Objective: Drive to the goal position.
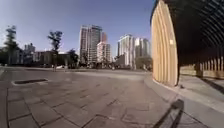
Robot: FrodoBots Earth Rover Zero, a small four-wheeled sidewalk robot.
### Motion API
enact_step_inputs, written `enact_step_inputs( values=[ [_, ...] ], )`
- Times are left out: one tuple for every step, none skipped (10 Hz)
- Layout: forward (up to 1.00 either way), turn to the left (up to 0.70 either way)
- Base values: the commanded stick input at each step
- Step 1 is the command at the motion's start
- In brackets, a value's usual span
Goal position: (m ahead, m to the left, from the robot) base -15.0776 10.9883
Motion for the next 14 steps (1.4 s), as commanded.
enact_step_inputs(
  values=[
    [0.67,0.0],
    [0.67,0.0],
    [0.67,0.0],
    [0.67,0.0],
    [0.67,0.0],
    [0.67,0.0],
    [0.67,0.0],
    [0.67,0.0],
    [0.67,0.0],
    [0.67,0.0],
    [0.67,0.0],
    [0.67,0.0],
    [0.67,0.0],
    [0.67,0.0]
  ],
)
